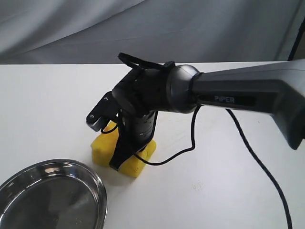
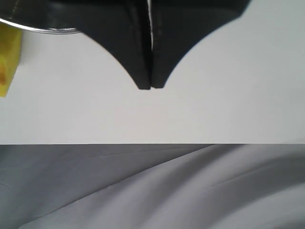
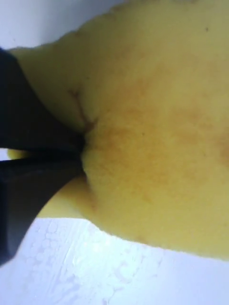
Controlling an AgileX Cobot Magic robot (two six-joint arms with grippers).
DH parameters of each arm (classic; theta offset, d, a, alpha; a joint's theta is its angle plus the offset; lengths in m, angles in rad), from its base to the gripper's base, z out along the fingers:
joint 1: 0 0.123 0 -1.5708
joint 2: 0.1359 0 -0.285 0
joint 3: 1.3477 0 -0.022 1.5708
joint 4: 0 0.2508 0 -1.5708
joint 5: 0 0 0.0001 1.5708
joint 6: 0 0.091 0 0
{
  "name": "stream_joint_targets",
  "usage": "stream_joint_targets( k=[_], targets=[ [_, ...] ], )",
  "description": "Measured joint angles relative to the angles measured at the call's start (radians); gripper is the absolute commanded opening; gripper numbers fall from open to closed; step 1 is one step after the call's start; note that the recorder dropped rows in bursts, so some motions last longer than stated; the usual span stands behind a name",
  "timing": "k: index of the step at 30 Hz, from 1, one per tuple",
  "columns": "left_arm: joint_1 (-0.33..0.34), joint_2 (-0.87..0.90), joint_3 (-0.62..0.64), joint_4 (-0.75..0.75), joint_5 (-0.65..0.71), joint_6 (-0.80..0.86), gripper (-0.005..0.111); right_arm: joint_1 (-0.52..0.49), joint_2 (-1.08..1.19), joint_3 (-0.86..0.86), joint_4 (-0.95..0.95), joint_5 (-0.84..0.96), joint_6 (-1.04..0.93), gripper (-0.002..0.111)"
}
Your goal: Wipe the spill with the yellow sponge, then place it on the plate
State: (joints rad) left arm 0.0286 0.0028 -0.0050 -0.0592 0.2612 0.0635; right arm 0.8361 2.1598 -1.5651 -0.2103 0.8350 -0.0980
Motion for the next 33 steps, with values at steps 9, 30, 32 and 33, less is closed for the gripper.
stream_joint_targets(
  k=[9, 30, 32, 33],
  targets=[
    [0.0, 0.0, 0.0, 0.0, 0.0, 0.0, 0.0, -0.234, 0.002, 0.0, -0.08, 0.034, 0.123, 0.0],
    [0.0, 0.0, 0.0, 0.0, 0.0, 0.0, 0.0, -0.201, -0.347, 0.004, 0.286, 0.075, -0.195, 0.0],
    [0.0, 0.0, 0.0, 0.0, 0.0, 0.0, 0.0, -0.145, -0.37, 0.004, 0.307, 0.075, -0.208, 0.0],
    [0.0, 0.0, 0.0, 0.0, 0.0, 0.0, 0.0, -0.116, -0.377, 0.004, 0.314, 0.079, -0.215, 0.0]
  ],
)
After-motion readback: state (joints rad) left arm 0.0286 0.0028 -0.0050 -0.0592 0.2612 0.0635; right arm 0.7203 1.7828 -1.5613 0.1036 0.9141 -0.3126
